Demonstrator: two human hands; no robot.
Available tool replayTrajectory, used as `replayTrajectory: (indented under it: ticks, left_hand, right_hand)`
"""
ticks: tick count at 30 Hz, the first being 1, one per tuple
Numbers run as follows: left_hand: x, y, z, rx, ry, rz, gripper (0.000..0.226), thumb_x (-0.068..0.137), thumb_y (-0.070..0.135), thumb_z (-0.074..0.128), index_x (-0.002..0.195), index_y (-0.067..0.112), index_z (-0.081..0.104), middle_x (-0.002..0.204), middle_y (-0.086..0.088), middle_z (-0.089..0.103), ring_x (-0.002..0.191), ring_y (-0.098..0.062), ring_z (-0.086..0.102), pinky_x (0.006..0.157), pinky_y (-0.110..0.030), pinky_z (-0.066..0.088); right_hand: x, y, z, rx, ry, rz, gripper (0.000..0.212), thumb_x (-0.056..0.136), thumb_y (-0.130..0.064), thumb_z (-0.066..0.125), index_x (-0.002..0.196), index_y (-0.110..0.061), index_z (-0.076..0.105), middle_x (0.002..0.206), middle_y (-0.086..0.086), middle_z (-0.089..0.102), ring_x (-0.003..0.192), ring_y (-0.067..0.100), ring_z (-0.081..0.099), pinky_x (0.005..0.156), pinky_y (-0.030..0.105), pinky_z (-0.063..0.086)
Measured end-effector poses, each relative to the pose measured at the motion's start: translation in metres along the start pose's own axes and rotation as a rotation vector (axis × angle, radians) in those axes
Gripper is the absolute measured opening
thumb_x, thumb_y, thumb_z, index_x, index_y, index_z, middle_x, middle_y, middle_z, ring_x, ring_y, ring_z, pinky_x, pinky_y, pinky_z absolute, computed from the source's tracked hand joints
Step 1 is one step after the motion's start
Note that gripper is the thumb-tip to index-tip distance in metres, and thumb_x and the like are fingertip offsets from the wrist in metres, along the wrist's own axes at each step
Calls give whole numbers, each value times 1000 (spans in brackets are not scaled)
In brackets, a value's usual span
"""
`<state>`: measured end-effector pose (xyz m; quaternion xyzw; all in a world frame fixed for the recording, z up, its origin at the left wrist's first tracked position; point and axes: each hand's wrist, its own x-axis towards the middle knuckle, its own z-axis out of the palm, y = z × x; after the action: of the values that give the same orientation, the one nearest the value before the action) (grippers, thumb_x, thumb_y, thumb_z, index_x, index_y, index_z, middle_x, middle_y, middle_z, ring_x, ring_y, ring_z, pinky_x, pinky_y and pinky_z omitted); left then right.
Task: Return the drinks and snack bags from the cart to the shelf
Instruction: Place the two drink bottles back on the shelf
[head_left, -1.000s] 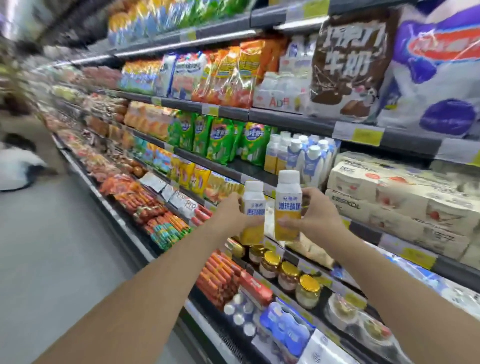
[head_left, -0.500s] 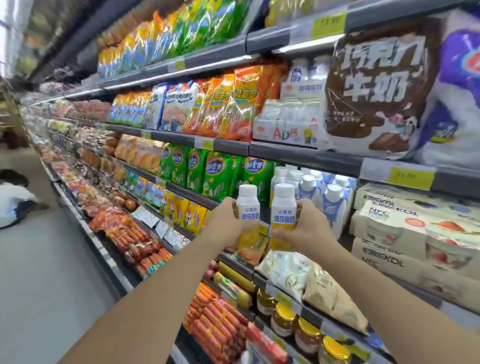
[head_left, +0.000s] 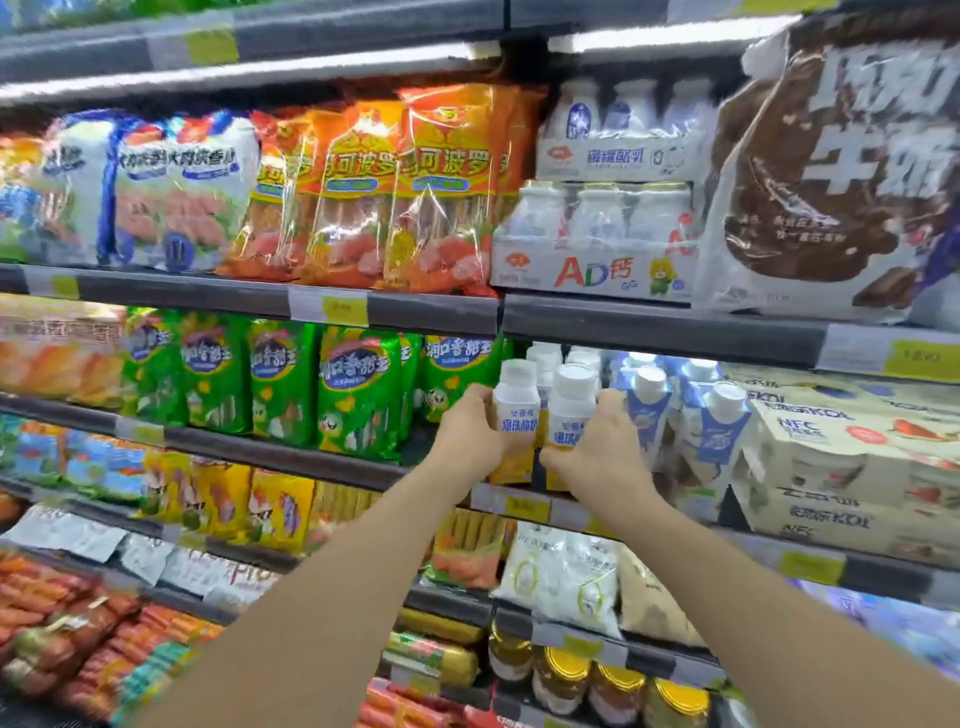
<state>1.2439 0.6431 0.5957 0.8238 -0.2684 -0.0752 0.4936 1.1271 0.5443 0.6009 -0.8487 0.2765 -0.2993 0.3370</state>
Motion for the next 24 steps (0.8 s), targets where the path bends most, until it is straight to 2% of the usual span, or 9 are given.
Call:
replayTrajectory:
  ticks: [2,4,6,8,11,13,16,19,24]
  left_hand:
    - [10,-6,4,10,-23,10,53,70,24,89,110,17,56,100,1,69,89,-17,65,75,-32,53]
    - [16,-7,7,40,-32,34,65,60,35,92,112,18,57,101,-1,70,95,-22,66,81,-40,57]
    - [26,-13,13,106,-42,63,74,53,43,90,115,21,55,105,-4,68,101,-27,64,83,-49,57]
    - [30,-15,14,134,-46,91,71,61,37,90,121,21,55,110,-4,66,102,-27,64,84,-49,57]
    - [28,-14,10,135,-32,142,65,69,30,88,124,18,56,112,-4,64,102,-25,63,87,-44,55]
    - [28,-17,10,111,-40,160,62,70,29,88,123,18,57,111,-4,64,101,-24,62,86,-42,54]
    - [28,-19,8,93,-65,176,63,70,28,88,124,17,56,112,-5,64,104,-24,62,88,-44,54]
    - [27,-20,7,73,-80,182,64,71,26,88,125,16,55,113,-5,65,104,-24,62,90,-44,54]
    - [26,-21,5,55,-111,180,62,74,26,85,126,16,54,106,0,66,96,-18,62,78,-33,51]
  right_hand:
    - [3,-1,10,-61,34,29,55,71,-14,81,110,-10,42,110,8,51,92,21,54,64,28,48]
    - [5,0,17,-122,54,53,53,71,-12,80,109,-10,43,111,9,51,92,23,56,70,38,53]
    - [6,1,21,-150,62,67,50,72,-8,77,111,-9,45,111,8,49,92,22,55,60,27,46]
    - [8,3,23,-168,69,84,48,75,-8,75,113,-8,45,113,7,49,91,19,53,51,15,32]
    - [10,3,25,-189,81,117,50,79,-10,72,121,-6,45,113,8,50,89,19,50,50,12,26]
    - [10,2,27,-189,82,146,59,82,-13,72,132,-3,41,117,9,50,87,15,46,51,11,25]
    - [9,-1,31,-150,98,180,56,82,-11,72,125,-5,37,113,6,51,83,12,48,56,16,36]
    - [8,-5,36,-64,130,225,59,79,-9,73,120,-12,31,114,9,56,96,23,60,71,34,51]
    - [5,-9,39,-47,114,255,62,85,-14,73,128,-9,28,107,6,55,90,21,58,71,32,49]
